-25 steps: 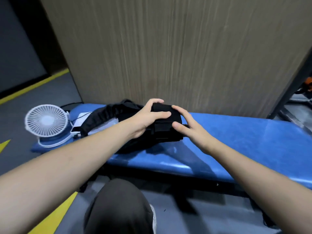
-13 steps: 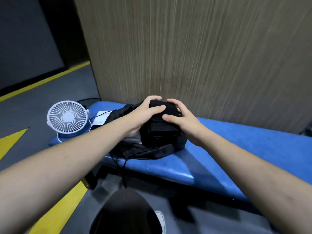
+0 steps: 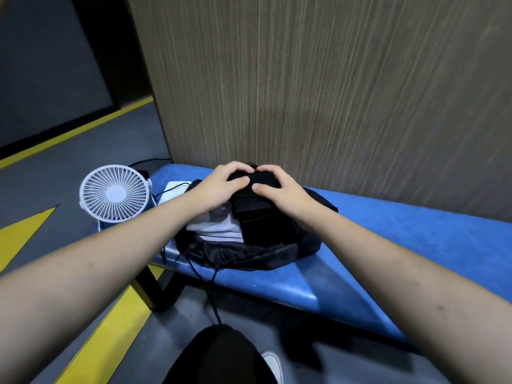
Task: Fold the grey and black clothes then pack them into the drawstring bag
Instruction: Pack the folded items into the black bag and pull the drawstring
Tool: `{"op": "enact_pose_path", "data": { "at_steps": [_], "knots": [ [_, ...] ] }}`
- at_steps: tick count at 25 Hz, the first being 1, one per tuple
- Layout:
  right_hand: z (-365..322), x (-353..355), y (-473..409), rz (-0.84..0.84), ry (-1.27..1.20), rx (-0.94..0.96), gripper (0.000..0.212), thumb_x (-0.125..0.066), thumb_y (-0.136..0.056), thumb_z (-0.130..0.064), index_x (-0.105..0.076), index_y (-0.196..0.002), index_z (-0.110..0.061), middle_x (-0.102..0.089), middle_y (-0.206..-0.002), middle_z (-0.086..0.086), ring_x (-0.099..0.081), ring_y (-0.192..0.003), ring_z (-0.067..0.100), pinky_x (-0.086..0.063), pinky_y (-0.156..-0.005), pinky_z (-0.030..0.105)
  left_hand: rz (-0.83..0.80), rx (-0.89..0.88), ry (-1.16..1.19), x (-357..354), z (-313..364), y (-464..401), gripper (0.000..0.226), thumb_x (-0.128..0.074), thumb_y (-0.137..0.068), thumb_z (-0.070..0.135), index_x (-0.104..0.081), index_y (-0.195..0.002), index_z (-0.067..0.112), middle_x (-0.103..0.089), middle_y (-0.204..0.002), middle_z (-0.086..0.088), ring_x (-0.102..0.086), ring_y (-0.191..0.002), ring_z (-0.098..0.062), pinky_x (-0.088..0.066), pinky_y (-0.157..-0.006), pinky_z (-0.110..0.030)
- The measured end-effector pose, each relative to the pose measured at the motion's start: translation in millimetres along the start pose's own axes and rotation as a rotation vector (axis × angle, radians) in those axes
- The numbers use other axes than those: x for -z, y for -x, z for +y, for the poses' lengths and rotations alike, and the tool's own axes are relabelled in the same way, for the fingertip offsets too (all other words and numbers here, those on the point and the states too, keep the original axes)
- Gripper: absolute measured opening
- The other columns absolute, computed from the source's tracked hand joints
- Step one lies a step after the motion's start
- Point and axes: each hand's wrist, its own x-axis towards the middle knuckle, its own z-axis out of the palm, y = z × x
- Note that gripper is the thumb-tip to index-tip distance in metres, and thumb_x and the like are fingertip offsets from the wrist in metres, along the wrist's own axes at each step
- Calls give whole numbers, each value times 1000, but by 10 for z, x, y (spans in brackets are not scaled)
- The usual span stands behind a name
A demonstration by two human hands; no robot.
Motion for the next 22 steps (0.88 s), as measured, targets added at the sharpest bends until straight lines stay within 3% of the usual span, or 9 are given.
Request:
{"op": "enact_pose_path", "data": {
  "at_steps": [2, 5, 9, 14, 17, 22],
  "knots": [
    [32, -67, -12, -53, 110, -57, 49, -69, -86, -46, -53, -131, -38, -49, -134, 5, -51, -119, 14, -39, -100, 26, -47, -5, -217, 14, -172, 17, 26, -55, -100, 28, -61, -125, 30, -53, -119, -5, -58, -97, -20, -48, -87, -29],
    [66, -57, -39, -57, 240, -47, 51, -65, -87, -53, -50, -134, -38, -44, -133, 5, -48, -125, 21, -37, -111, 35, -82, -37, -307, 120, -253, 60, 29, -55, -98, 39, -59, -127, 38, -48, -123, 5, -52, -112, -9, -38, -102, -27],
    [58, 8, -5, -10, 494, 43, 54, -55, -91, -58, -46, -140, -38, -34, -144, 3, -36, -136, 28, -30, -116, 45, -94, -80, -395, 286, -185, 147, 32, -55, -98, 40, -59, -130, 37, -46, -126, 13, -52, -113, -7, -38, -96, -24],
    [33, 22, 100, -89, 709, 272, 49, -45, -99, -52, -37, -147, -47, -23, -159, -3, -31, -142, 26, -29, -116, 47, -66, -178, -760, 485, -195, 287, 35, -51, -99, 39, -47, -134, 38, -44, -129, 18, -53, -111, -8, -50, -86, -38],
    [1, 17, 133, -191, 778, 247, 61, -48, -93, -63, -28, -150, -51, -18, -162, -5, -27, -145, 24, -30, -117, 48, -86, -150, -916, 623, -289, 315, 34, -55, -97, 31, -50, -131, 34, -45, -129, 12, -51, -117, -14, -49, -85, -38],
    [-2, 40, 186, -234, 898, 259, 87, -61, -81, -69, -14, -151, -54, -7, -163, -5, -29, -145, 25, -39, -109, 45, -171, -34, -1077, 745, -395, 331, 44, -63, -89, 43, -51, -131, 38, -40, -134, 11, -44, -123, -14, -49, -86, -37]
  ]
}}
